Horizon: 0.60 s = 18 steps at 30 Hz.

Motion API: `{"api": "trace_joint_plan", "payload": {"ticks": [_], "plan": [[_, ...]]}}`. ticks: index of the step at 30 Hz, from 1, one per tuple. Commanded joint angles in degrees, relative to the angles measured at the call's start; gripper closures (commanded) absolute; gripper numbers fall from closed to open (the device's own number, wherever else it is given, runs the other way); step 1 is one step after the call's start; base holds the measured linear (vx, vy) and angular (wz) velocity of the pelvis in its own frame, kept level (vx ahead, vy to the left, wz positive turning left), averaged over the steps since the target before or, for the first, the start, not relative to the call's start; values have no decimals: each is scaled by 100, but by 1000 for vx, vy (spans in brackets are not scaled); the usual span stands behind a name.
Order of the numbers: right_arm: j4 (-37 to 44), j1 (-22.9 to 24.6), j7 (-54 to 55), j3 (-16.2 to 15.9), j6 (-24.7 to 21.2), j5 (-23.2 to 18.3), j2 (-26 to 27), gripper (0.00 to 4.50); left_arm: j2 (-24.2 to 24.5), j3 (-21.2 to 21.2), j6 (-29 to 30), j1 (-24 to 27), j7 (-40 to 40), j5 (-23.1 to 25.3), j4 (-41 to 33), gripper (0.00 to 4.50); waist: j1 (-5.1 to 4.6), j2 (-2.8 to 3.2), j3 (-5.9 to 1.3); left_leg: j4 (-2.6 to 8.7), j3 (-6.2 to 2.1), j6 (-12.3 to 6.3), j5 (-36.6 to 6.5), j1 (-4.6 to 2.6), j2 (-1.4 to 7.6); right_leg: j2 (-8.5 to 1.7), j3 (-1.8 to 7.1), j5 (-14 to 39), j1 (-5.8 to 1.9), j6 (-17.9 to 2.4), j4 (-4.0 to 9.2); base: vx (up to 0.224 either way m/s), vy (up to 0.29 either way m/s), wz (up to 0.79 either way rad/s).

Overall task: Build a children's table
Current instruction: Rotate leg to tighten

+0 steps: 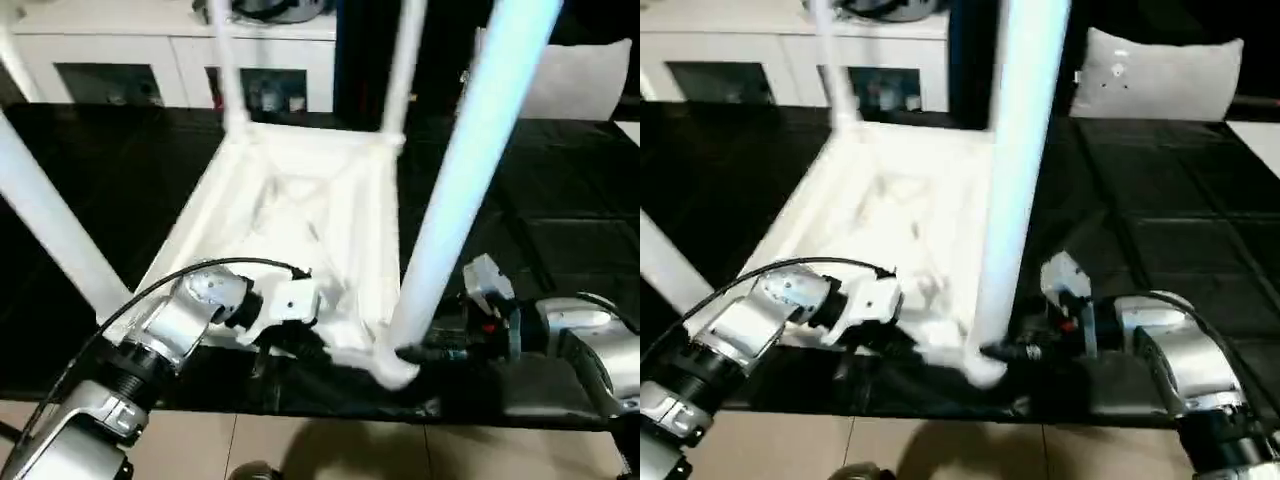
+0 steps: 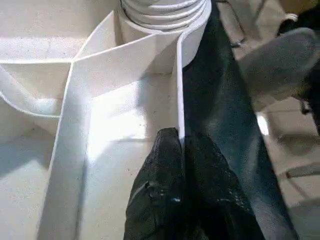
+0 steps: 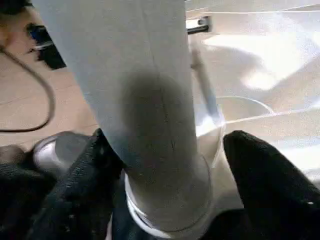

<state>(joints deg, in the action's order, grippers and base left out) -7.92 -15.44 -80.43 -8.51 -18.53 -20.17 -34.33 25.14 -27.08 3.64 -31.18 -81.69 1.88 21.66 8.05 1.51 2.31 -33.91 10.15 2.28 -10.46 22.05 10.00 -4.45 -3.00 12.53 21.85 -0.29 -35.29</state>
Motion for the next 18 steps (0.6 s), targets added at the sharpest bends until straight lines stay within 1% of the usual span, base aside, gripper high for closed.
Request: {"api": "trace_joint_plan", "payload": {"ticks": [1,2,3,5,6,7,9,11,13,14,15,16,17,18], "plan": [[-20,-127,-136,-65,-66,-49,-57,149,17,-398,-103,61,-444,71,-141,450,-30,-83,-322,376,-89,-491,-781,-135,383,-448,236,490,-196,-1436,365,0,0,0],[-21,-130,-154,-73,-70,-52,-60,156,20,-401,-110,63,-449,73,-140,450,-26,-85,-326,374,-88,-479,-798,-138,382,-449,237,500,-196,-1433,368,0,0,0],[-26,-139,-195,-84,-82,-67,-61,161,20,-408,-123,69,-448,78,-137,450,-27,-111,-331,374,-86,-467,-778,-133,379,-448,236,475,-206,-1424,361,0,0,0],[-92,-185,-318,-122,-89,-113,-62,179,15,-429,-149,66,-452,63,-118,450,-19,-108,-334,366,-86,-478,-724,-130,376,-448,238,408,-202,-1427,350,0,0,0],[-92,-185,-318,-122,-89,-113,-62,179,15,-429,-149,66,-452,63,-118,450,-17,-114,-332,365,-84,-482,-724,-130,374,-447,236,411,-200,-1430,353,0,0,0],[-96,-194,-382,-149,-108,-147,-63,200,14,-428,-148,74,-463,57,-122,450,-17,-117,-337,364,-86,-481,-698,-129,375,-447,233,396,-201,-1437,347,0,0,0],[-101,-198,-406,-157,-111,-156,-61,206,17,-427,-144,79,-470,56,-128,450,-10,-114,-343,355,-84,-496,-663,-129,373,-449,233,347,-204,-1448,341,0,0,0],[-113,-192,-422,-160,-110,-161,-51,227,21,-424,-142,93,-468,54,-134,450,-9,-126,-343,351,-83,-516,-616,-127,369,-444,233,290,-204,-1448,334,0,0,0],[-89,-150,-436,-164,-155,-204,-32,234,24,-418,-123,109,-460,34,-144,450,-9,-111,-345,352,-85,-512,-623,-128,370,-446,231,327,-203,-1445,337,0,0,0],[-62,-125,-435,-162,-183,-226,-21,239,22,-407,-105,122,-460,13,-154,450,-14,-118,-344,351,-83,-510,-626,-124,367,-442,232,331,-205,-1442,340,0,0,0],[-3,-77,-417,-151,-224,-265,2,244,7,-380,-59,144,-453,-32,-166,450,-12,-95,-346,352,-86,-493,-649,-130,369,-442,231,349,-203,-1442,342,0,0,0],[73,-18,-383,-132,-280,-306,35,244,-14,-352,-43,168,-431,-71,-176,450,-14,-84,-343,357,-88,-477,-663,-129,373,-438,234,314,-205,-1443,344,0,0,0],[116,16,-356,-119,-308,-331,57,244,-30,-336,-44,177,-415,-90,-177,450,-7,-93,-344,360,-91,-472,-685,-132,375,-441,234,313,-210,-1440,344,0,0,0],[184,69,-266,-87,-346,-358,106,245,-62,-308,-17,192,-378,-124,-192,450,-10,-68,-348,355,-95,-467,-675,-125,369,-442,233,295,-212,-1449,334,0,0,0]]}}
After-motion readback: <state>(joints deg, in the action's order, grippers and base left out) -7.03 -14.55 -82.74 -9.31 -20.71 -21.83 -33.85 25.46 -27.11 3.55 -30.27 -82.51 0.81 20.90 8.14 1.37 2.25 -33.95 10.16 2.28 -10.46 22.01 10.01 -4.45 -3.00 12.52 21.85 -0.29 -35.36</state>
